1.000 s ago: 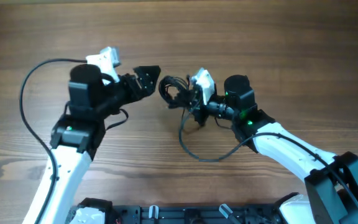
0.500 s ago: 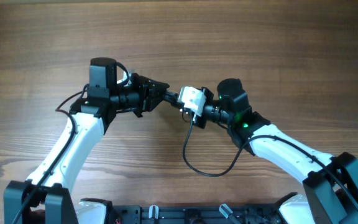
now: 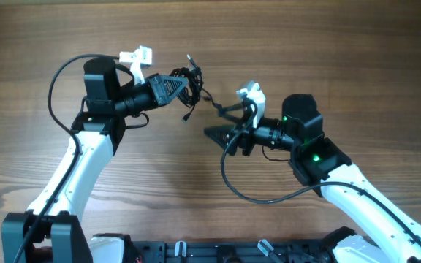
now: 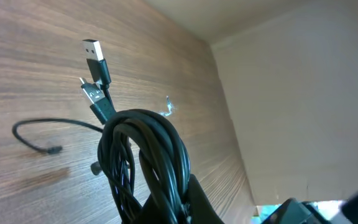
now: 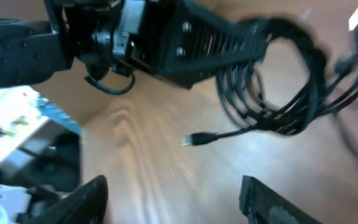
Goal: Untangle cables
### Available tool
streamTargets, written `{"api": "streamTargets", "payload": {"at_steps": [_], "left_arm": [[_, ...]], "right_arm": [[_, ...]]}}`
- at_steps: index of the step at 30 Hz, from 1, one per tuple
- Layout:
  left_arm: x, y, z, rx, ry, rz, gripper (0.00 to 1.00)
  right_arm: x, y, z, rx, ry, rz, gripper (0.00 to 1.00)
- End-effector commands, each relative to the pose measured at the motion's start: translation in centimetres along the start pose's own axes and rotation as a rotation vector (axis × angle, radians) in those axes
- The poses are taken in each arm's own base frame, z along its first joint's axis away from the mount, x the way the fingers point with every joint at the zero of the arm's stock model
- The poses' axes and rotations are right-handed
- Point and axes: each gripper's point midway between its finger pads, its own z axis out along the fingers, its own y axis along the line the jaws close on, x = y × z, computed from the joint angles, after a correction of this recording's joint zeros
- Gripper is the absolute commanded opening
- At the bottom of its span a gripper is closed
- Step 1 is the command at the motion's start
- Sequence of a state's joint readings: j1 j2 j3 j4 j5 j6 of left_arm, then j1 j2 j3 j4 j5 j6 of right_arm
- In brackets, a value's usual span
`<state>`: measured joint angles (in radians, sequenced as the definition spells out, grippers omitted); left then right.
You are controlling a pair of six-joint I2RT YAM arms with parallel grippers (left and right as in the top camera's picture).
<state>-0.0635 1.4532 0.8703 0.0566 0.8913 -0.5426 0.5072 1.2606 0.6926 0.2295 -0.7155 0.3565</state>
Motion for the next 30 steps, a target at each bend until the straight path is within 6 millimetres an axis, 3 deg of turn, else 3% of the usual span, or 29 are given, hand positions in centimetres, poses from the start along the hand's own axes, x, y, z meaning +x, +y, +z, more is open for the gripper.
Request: {"api": "streamTargets", "payload": {"at_steps": [1,2,6,8,10,12,14,16,19,24,28,30], "left_arm": [[0.2,-1.2,0.1,0.054,0.028,0.019,0.04],[0.4,-1.4,0.4,0.057,0.038,-0.034,0.04],[1.5,-2.3,1.2,0.074,0.073,-0.048,0.04],[2.0,-2.8,1.6,0.080,0.088,-0.044,0.04],[2.1,-2.8,1.8,0.071,0.086,-0.056,0.04],[1.7,-2.3,1.7,0.051,0.068,-0.061,0.04],[1.3,-1.1,1.0,0.023,0.057,-0.089,0.04],[1.7,0.1,0.4,-0.008,0.070,-0.031,0.04],[3.4,-1.0,0.1,0.074,0.149,0.073,0.04],[4.9,-2.7,0.8,0.141,0.206,0.095,0.04],[6.6,-4.3,1.9,0.179,0.256,0.126,0.04],[7.1,-4.9,2.3,0.193,0.271,0.133,0.04]], "right_arm": [[2.3,-0.4,2.5,-0.019,0.067,0.350,0.70],[2.2,-0.6,3.5,-0.036,0.057,0.415,0.72],[1.5,-1.2,5.5,-0.079,0.001,0.620,0.64],[1.6,-2.6,5.9,-0.025,-0.031,0.696,0.50],[1.5,-2.7,5.9,-0.022,-0.033,0.717,0.22],[2.3,-2.5,5.8,-0.027,0.003,0.668,0.05],[3.6,-3.3,4.8,-0.036,0.079,0.643,0.05],[3.1,-3.8,2.8,-0.118,0.113,0.608,0.05],[1.9,-6.0,0.9,-0.104,0.068,0.620,0.05],[1.0,-7.2,1.0,-0.048,0.009,0.603,0.05],[1.3,-7.0,1.7,-0.028,0.007,0.599,0.05],[1.7,-7.8,2.1,0.043,-0.008,0.616,0.04]]}}
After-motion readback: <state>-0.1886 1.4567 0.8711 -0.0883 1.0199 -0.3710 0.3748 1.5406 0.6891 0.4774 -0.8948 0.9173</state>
